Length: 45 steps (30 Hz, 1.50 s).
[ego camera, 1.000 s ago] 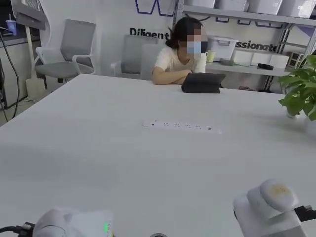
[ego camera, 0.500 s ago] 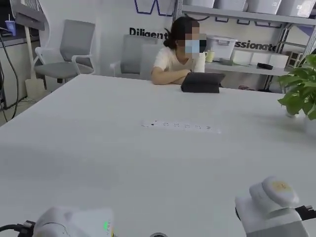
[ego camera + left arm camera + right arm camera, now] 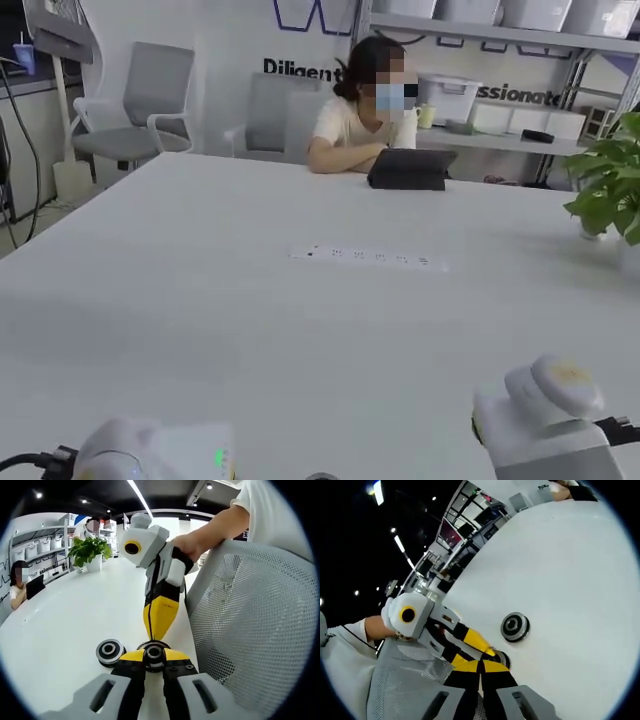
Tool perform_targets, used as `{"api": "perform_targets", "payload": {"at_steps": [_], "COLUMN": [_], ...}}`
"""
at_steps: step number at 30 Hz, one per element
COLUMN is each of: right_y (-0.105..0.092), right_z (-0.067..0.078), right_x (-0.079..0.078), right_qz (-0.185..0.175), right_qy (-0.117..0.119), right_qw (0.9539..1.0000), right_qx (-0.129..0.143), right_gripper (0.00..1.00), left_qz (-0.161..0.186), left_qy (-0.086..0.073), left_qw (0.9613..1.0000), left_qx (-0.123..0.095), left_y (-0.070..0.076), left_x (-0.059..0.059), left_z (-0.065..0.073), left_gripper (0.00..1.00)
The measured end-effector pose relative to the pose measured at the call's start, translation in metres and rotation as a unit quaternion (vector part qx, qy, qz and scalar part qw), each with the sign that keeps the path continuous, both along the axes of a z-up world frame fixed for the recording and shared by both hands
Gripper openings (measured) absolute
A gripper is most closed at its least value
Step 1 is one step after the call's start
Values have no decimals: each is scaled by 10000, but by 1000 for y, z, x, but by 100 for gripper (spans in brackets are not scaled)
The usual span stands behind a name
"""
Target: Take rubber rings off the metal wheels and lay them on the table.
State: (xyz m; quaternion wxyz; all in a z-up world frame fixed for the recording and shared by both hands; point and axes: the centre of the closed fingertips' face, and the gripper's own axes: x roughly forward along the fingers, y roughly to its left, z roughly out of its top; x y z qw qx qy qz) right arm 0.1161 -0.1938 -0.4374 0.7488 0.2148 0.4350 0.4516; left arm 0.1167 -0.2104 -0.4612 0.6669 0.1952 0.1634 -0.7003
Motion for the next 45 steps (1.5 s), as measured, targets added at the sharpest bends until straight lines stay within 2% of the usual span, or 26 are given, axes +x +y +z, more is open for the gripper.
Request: {"api": "perform_targets", "payload": {"at_steps": [1, 2, 3, 6, 8, 14, 18, 21, 24, 28, 29, 30, 34, 35, 36, 37, 39, 40, 42, 43, 45], "right_y": [-3, -8, -10, -15, -18, -18, -20, -22, -26, -32, -32, -33, -33, -33, -33, -33, -33, -33, -34, -34, -34], "right_z": [0, -8, -13, -19, -22, -23, -26, -26, -25, -24, -24, -23, -22, -22, -22, -22, -21, -20, -20, -20, -19], "right_x": [0, 4, 2, 1, 1, 1, 1, 2, 4, 6, 6, 6, 6, 7, 7, 7, 7, 7, 8, 8, 8], "right_qz": [-79, -72, 10, -94, -102, -112, -87, -137, -200, -290, -304, -323, -349, -343, -332, -327, -324, -325, -316, -311, -314], "right_qy": [110, -86, -125, 84, 51, 30, 38, 66, 63, 100, 99, 97, 86, 74, 57, 44, 18, 10, -21, -29, -46], "right_qw": [9998, 9989, 9983, 9981, 9974, 9971, 9965, 9968, 9967, 9968, 9968, 9968, 9969, 9968, 9968, 9967, 9968, 9968, 9968, 9968, 9968], "right_qx": [-124, -456, -573, -596, -713, -757, -827, -791, -781, -732, -732, -721, -700, -714, -729, -736, -729, -727, -735, -736, -734], "right_gripper": [0, 0, 0, 0, 0, 0, 0, 0, 0, 0, 0, 0, 0, 0, 0, 0, 0, 0, 0, 0, 0], "left_qz": [34, 69, 60, 83, 105, 117, 178, 150, 172, 227, 209, 169, 45, -58, -194, -195, -272, -312, -332, -343, -411], "left_qy": [2, 5, 6, 13, 23, 8, 158, 148, 155, 213, 246, 423, 480, 595, 874, 924, 716, 673, 644, 587, 407], "left_qw": [10000, 10000, 10000, 10000, 9999, 9999, 9996, 9997, 9996, 9995, 9995, 9990, 9988, 9982, 9959, 9953, 9970, 9972, 9973, 9975, 9980], "left_qx": [-4, -15, -24, -47, -52, 26, 125, 148, 131, -12, -21, 12, -19, -12, 145, 199, 85, 58, 120, 211, 238], "left_y": [0, 0, 0, 0, 0, -1, 0, 1, 3, 2, 1, 2, 2, 2, 4, 5, 5, 5, 8, 10, 13], "left_x": [1, 2, 2, 1, 1, 1, 0, 0, 3, 5, 4, 0, -5, -9, -18, -19, -19, -20, -20, -19, -18], "left_z": [0, 0, 0, 0, 0, 1, 1, 2, 6, 17, 18, 19, 28, 30, 31, 32, 41, 44, 48, 49, 53], "left_gripper": [7, 7, 7, 7, 7, 7, 10, 10, 10, 16, 18, 22, 30, 31, 35, 38, 42, 45, 49, 50, 53]}}
